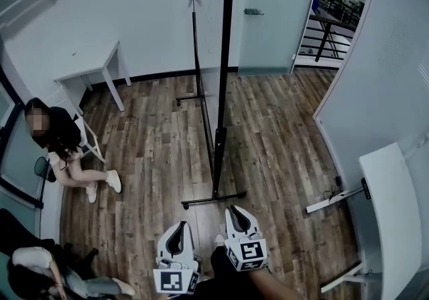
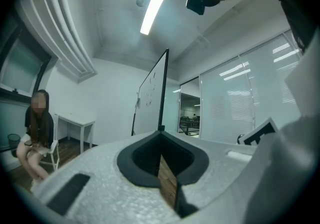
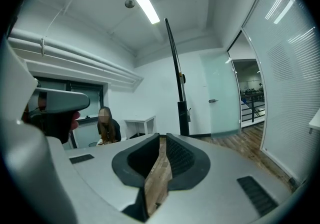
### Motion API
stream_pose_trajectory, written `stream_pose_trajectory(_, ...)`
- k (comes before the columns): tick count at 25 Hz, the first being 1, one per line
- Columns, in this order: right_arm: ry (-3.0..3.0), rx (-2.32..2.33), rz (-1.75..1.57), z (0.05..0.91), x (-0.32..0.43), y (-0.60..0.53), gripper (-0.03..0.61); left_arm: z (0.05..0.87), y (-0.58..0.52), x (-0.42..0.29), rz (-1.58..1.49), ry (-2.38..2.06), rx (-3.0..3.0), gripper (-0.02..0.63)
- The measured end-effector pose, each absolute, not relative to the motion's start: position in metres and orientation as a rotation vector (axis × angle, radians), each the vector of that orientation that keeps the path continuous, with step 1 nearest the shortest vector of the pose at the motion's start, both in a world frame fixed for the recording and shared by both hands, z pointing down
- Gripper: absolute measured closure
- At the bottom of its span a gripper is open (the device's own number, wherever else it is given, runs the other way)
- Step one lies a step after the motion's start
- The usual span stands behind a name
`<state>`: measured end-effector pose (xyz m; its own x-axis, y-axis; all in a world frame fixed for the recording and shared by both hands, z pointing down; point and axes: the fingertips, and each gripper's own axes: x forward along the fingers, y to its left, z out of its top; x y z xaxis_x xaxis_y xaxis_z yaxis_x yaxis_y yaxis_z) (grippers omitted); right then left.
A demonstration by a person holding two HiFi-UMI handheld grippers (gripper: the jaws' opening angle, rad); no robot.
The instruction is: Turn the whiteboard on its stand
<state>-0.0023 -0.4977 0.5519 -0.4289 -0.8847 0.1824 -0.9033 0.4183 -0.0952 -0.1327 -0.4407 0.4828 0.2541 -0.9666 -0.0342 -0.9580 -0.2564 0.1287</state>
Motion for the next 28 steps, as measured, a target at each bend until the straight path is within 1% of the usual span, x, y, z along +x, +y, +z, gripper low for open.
stream_pose_trajectory(4,-2.542,1.619,0.269,0.557,0.000,-0.548,0.551,0.484,-0.473,-0.129,-0.137,-1.874,2.412,0.601)
stream_pose_trajectory(7,-2.528,1.607,0.272,0.564,-0.003,-0.586,0.494,0.479,-0.497,-0.131,-0.157,-1.896,2.393,0.601)
stream_pose_trajectory(11,-2.482,1.594,0.295,0.585,-0.007,-0.634,0.438,0.482,-0.525,-0.133,-0.140,-1.921,2.368,0.601)
stream_pose_trajectory(14,-2.452,1.591,0.307,0.599,-0.007,-0.668,0.416,0.484,-0.544,-0.131,-0.133,-1.938,2.351,0.601)
stream_pose_trajectory(21,-2.370,1.569,0.348,0.641,-0.017,-0.734,0.402,0.486,-0.585,-0.137,-0.163,-1.949,2.324,0.601)
stream_pose_trajectory(23,-2.356,1.567,0.354,0.650,-0.021,-0.746,0.391,0.488,-0.594,-0.141,-0.160,-1.958,2.312,0.601)
stream_pose_trajectory(28,-2.339,1.550,0.360,0.660,-0.028,-0.764,0.390,0.490,-0.609,-0.147,-0.150,-1.974,2.300,0.601)
